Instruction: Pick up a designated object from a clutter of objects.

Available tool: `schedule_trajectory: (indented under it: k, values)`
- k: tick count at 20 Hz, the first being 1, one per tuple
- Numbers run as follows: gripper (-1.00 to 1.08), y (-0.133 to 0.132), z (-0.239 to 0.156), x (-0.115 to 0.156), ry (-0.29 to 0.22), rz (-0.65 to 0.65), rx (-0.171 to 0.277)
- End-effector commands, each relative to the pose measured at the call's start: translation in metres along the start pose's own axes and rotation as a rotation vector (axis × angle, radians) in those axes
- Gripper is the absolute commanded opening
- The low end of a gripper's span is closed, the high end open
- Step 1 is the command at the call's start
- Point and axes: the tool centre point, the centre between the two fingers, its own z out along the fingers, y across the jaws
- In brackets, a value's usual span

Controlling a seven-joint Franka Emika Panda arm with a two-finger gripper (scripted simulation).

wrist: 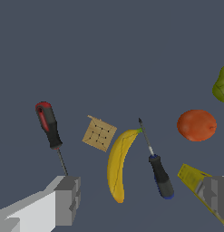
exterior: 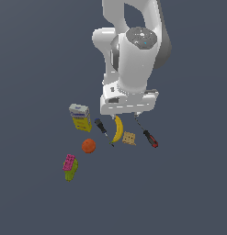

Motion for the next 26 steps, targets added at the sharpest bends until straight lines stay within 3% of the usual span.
schedule_trajectory:
  k: [1, 15, 26]
  values:
    - [1.0, -0.017, 0.02, 0.002, 0.006, -0.035, -0.004]
    - [1.0, -0.117, 0.13, -0.012, 0.045, -0.244, 0.01]
    - [1.0, -0.147, 0.16, -0.026, 0.056, -0.305, 0.027]
